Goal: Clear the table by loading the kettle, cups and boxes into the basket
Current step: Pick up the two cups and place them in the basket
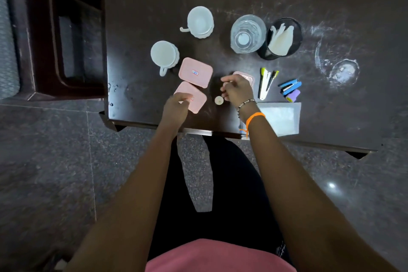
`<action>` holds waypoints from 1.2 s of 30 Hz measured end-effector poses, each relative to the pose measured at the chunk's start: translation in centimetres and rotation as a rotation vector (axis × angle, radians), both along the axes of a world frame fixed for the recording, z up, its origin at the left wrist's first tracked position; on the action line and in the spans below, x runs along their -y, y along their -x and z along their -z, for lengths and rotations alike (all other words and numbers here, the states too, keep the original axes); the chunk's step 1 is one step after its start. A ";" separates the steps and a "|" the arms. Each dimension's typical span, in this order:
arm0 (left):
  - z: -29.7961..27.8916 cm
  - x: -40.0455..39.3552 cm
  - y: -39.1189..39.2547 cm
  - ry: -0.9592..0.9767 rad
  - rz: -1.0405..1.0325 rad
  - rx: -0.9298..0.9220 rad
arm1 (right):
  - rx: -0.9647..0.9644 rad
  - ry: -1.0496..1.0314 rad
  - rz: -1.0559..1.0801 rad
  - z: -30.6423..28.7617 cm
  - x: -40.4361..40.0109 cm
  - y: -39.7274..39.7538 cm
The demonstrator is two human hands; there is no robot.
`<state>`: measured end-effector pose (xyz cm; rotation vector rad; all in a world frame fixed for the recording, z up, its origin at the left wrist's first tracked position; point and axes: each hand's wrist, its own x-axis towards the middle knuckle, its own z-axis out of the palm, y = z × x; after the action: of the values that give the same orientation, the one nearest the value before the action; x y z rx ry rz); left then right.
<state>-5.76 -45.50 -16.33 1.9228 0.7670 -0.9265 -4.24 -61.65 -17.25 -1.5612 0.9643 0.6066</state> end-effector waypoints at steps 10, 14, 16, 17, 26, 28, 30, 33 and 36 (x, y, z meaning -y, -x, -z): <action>3.7 -5.4 -6.4 0.004 -0.128 0.017 | 0.040 -0.116 0.322 3.2 -6.9 -10.6; 4.7 -5.7 -7.6 -0.054 0.047 0.031 | -0.111 -0.032 0.381 5.0 -6.2 -13.6; 4.8 -6.0 -7.9 -0.072 0.066 0.104 | -0.113 0.042 0.397 5.0 -6.1 -14.2; 4.7 -6.2 -8.0 -0.067 0.060 0.138 | -0.103 0.075 0.401 4.8 -6.1 -14.4; -1.3 -11.4 -7.5 -0.038 0.023 0.337 | 0.118 0.052 0.341 -1.1 -10.9 -14.4; -3.3 -13.6 -6.7 -0.066 -0.004 0.382 | 0.164 0.009 0.291 -2.9 -13.5 -14.1; -5.4 -16.3 -5.8 -0.105 -0.054 0.430 | 0.193 -0.040 0.231 -4.8 -16.7 -13.9; -8.3 -20.9 -4.7 -0.099 -0.216 0.469 | 0.222 -0.099 0.117 -7.1 -21.8 -13.7; -10.5 -25.6 -4.2 -0.112 -0.348 0.504 | 0.243 -0.151 0.027 -9.0 -27.0 -14.1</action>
<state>-1.54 -19.90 -5.87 1.9198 0.8195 -0.1756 9.88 -34.68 -8.28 -1.4470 0.7377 0.4479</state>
